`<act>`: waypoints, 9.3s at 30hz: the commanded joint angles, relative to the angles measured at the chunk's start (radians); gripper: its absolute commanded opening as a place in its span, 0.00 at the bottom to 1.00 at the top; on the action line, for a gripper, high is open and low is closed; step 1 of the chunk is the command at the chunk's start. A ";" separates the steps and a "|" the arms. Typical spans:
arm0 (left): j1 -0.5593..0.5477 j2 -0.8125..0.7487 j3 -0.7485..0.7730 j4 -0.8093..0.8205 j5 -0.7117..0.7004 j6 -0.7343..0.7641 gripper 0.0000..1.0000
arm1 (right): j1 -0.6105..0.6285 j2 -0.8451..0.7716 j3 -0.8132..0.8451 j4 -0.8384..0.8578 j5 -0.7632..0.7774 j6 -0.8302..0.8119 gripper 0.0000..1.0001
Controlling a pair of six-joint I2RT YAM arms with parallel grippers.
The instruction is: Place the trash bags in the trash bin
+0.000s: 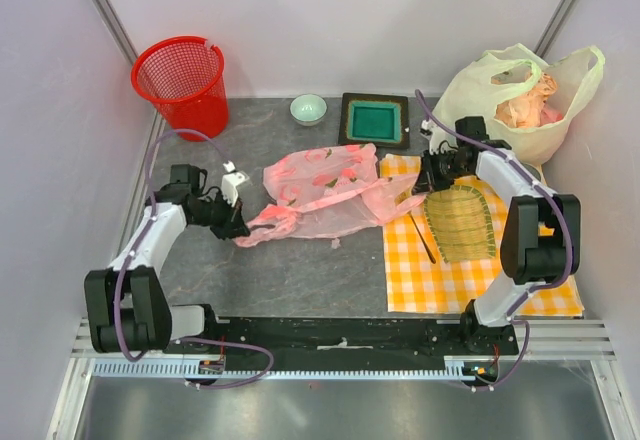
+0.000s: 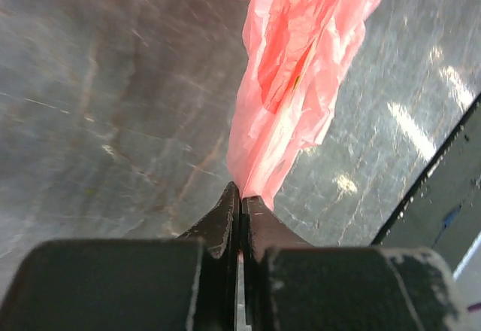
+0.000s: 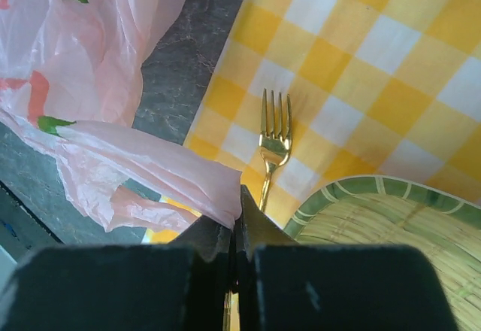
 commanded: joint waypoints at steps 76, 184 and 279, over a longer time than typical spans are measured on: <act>-0.075 -0.095 0.731 0.035 0.008 -0.186 0.64 | 0.324 -0.295 0.532 0.439 0.115 0.503 0.00; -0.728 -0.215 0.393 0.725 0.007 -1.201 0.99 | 0.347 -0.234 0.886 0.695 0.373 0.426 0.00; -0.657 -0.046 0.310 0.261 -0.411 -0.289 0.02 | 0.367 -0.492 0.222 0.439 0.228 0.635 0.00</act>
